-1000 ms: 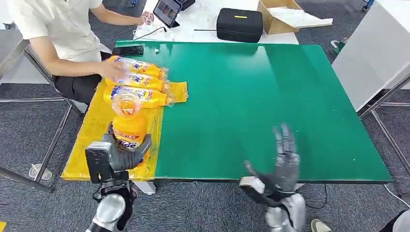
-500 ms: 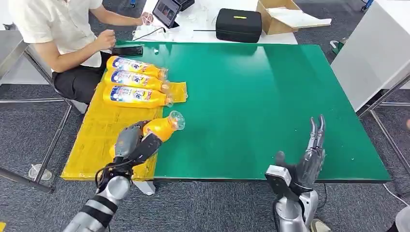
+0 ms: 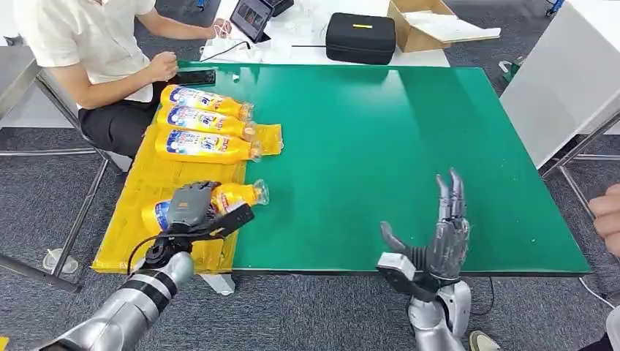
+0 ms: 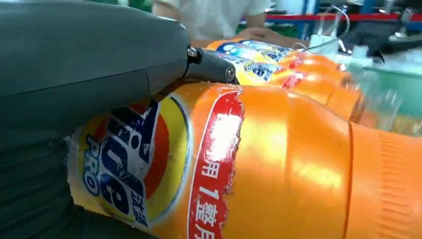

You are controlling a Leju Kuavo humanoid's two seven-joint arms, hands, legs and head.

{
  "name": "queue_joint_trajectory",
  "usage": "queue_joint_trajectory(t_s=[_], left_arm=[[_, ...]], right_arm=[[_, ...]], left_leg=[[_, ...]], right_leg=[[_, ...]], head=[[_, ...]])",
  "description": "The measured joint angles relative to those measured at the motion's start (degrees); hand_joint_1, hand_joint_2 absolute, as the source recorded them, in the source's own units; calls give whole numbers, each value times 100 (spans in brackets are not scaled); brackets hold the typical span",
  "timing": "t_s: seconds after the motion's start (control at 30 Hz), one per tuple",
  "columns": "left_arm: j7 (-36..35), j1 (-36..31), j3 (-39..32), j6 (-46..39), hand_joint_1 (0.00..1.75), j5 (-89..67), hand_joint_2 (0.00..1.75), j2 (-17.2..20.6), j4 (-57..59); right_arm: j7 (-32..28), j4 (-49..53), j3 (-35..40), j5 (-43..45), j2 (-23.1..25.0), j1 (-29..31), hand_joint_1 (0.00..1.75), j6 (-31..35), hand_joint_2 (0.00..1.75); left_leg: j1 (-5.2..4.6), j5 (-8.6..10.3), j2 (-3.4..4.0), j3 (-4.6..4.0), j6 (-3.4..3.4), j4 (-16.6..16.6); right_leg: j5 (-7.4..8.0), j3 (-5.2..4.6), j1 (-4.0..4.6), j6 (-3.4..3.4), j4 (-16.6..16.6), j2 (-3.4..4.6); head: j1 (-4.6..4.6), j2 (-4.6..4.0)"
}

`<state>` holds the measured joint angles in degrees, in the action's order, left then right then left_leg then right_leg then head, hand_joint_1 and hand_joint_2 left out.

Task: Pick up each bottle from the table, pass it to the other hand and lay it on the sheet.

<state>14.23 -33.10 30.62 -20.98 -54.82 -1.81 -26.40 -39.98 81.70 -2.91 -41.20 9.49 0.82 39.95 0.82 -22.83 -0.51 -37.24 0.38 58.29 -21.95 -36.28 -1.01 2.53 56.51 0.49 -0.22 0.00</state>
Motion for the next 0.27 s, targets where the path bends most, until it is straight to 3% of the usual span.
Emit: queue_joint_trajectory(t_s=[0.03, 0.07, 0.1, 0.13, 0.17, 0.27], left_arm=[[0, -28, 33, 74, 169, -54, 175, 24, 63], [2, -53, 50, 135, 145, -80, 175, 43, 111], [18, -80, 57, 230, 45, -70, 175, 57, 157], [57, -104, 65, 368, 45, -9, 175, 70, 194], [92, -121, 65, 474, 0, 64, 175, 76, 214], [140, -148, 39, 666, 0, 241, 175, 85, 258]], right_arm=[[0, -31, 0, -9, -7, 0, 0, 0, 175], [0, -63, -2, -9, -15, 1, 0, 0, 175], [0, -90, -4, 26, -24, 2, 0, 0, 175], [0, -120, -4, 41, -37, 2, 0, 0, 175], [0, -157, -2, 48, -48, 2, 0, 0, 175], [0, -243, 28, 155, -79, 2, 0, 0, 175]], left_leg=[[0, 0, -1, 0, 0, 0], [0, 0, -2, 0, 0, 0], [0, 0, -1, 0, 0, 0], [-1, 0, -1, 0, 0, 0], [-1, -1, -1, 3, 0, 0], [0, -2, -2, 8, -2, -1]], right_leg=[[0, 1, 0, 0, 0, -1], [0, 2, 0, 0, 0, -1], [0, 3, -1, 0, 0, -1], [0, 4, -1, 0, 0, 0], [0, 6, -1, 0, 0, 0], [-1, 12, -1, -1, 0, -1]], head=[[-2, 0], [0, 0], [-2, 0], [-2, 0], [-2, 0], [-2, 0]])
